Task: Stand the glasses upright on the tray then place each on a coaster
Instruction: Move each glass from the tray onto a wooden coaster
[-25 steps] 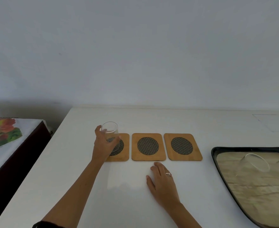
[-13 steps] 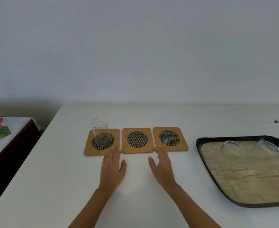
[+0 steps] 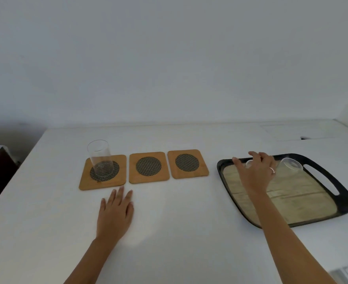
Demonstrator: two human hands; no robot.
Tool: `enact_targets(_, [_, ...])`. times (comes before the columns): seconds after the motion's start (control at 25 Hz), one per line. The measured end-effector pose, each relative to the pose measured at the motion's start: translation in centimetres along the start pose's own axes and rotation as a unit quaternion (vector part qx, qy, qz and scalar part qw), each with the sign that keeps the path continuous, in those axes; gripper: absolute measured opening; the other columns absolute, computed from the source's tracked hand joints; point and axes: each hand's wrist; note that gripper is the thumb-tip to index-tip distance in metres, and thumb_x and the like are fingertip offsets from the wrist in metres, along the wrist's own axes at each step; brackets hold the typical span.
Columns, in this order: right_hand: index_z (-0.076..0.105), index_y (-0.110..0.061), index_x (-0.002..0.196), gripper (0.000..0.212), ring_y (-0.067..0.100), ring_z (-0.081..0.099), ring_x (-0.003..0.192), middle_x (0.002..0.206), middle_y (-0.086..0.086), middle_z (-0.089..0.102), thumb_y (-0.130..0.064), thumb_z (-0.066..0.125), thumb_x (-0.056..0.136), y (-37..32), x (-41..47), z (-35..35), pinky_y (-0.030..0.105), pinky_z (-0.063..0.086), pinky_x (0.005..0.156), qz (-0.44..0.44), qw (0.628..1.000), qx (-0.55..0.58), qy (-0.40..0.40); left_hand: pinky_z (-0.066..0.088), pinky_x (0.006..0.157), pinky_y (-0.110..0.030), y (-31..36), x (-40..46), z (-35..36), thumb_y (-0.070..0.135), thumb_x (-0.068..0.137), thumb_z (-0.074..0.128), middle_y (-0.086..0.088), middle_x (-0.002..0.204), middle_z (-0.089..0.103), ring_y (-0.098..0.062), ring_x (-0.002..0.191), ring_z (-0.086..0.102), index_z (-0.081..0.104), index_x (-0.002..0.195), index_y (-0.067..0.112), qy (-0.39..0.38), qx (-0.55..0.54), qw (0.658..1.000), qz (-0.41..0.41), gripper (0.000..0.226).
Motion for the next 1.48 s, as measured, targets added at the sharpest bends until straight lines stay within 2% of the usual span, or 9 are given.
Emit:
enact_targets(0.12, [0.059,-0.013,0.119,0.056,0.038,0.038,0.127,0.133,0.015,0.046,-0.041,0.075,0.074,1.8,-0.2,0.4,0.053,0.031,0.103,0.011,0.996,0.010,-0.083,0.034,0.104,-0.061,0.1,-0.1,-0.1,0.041,0.087,0.019,-0.016,0.142,0.047,-0.038,0.132,0.041,0.051,0.131,0.015,0.004,-0.001,1.000,0.002,0.061])
enact_targets(0.28, [0.058,-0.017,0.115,0.044,0.039,0.054,0.102,0.126,0.014,0.044,-0.027,0.076,0.075,2.5,0.0,0.6,0.044,0.043,0.087,0.003,0.995,0.025,-0.091,0.034,0.104,-0.061,0.4,-0.2,-0.3,0.041,0.086,0.017,-0.017,0.142,0.047,-0.039,0.132,0.041,0.051,0.131,0.014,0.002,-0.006,1.000,-0.001,0.063])
enact_targets(0.44, [0.059,-0.017,0.112,0.039,0.039,0.056,0.092,0.121,0.015,0.045,-0.016,0.072,0.076,2.4,0.4,0.7,0.038,0.044,0.076,0.007,0.996,0.037,-0.083,0.035,0.103,-0.061,0.5,-0.4,-0.8,0.041,0.086,0.017,-0.018,0.141,0.047,-0.040,0.131,0.042,0.052,0.131,0.013,-0.005,-0.010,1.000,0.000,0.064])
enact_targets(0.6, [0.059,-0.019,0.113,0.040,0.033,0.058,0.093,0.124,0.014,0.043,-0.016,0.073,0.075,-0.1,1.1,0.6,0.045,0.049,0.084,-0.028,0.992,0.110,-0.045,0.036,0.102,-0.060,0.5,-0.4,-0.9,0.040,0.086,0.018,-0.019,0.141,0.047,-0.040,0.130,0.043,0.051,0.131,0.013,-0.015,-0.008,1.000,0.003,0.062])
enact_targets(0.68, [0.058,-0.023,0.113,0.040,0.035,0.056,0.097,0.125,0.010,0.042,-0.021,0.073,0.076,-3.2,1.6,1.1,0.039,0.044,0.085,-0.056,0.986,0.150,-0.053,0.036,0.103,-0.059,0.5,-0.4,-0.9,0.041,0.087,0.017,-0.017,0.142,0.046,-0.039,0.131,0.042,0.050,0.133,0.014,-0.016,-0.010,1.000,0.002,0.062])
enact_targets(0.84, [0.059,-0.025,0.113,0.042,0.027,0.057,0.096,0.123,0.007,0.044,-0.024,0.074,0.074,-10.9,0.3,3.5,0.035,0.038,0.089,-0.142,0.963,0.202,-0.111,0.025,0.112,-0.050,-0.3,-0.6,-0.4,0.045,0.086,0.008,-0.009,0.152,0.033,-0.030,0.141,0.028,0.038,0.140,0.021,-0.016,-0.014,1.000,0.001,0.066])
enact_targets(1.08, [0.060,-0.025,0.114,0.042,0.022,0.051,0.106,0.122,0.006,0.044,-0.026,0.074,0.074,-19.0,-4.5,9.3,0.027,0.029,0.086,-0.228,0.916,0.221,-0.246,0.026,0.112,-0.047,-1.0,-1.6,-0.5,0.042,0.088,0.014,-0.007,0.150,0.037,-0.028,0.139,0.031,0.041,0.138,0.022,-0.013,-0.023,1.000,-0.004,0.061])
enact_targets(1.24, [0.057,-0.027,0.117,0.043,0.026,0.048,0.107,0.123,0.005,0.042,-0.029,0.071,0.077,-21.2,-6.3,12.3,0.030,0.030,0.083,-0.257,0.897,0.193,-0.303,0.022,0.113,-0.045,-1.1,-1.6,-0.5,0.042,0.089,0.014,-0.005,0.151,0.035,-0.027,0.141,0.028,0.040,0.139,0.023,-0.006,-0.037,0.999,-0.003,0.060])
enact_targets(1.48, [0.055,-0.028,0.117,0.043,0.027,0.044,0.107,0.122,0.003,0.040,-0.027,0.068,0.075,-21.6,-7.0,14.2,0.029,0.032,0.078,-0.245,0.893,0.190,-0.327,0.013,0.116,-0.041,-1.5,-1.4,0.0,0.037,0.095,0.026,-0.001,0.155,0.025,-0.022,0.144,0.018,0.032,0.143,0.027,-0.016,-0.039,0.999,-0.009,0.049])
Point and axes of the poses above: each hand's wrist, its own x-axis towards the middle knuckle, its own z-axis out of the palm, y = z × x
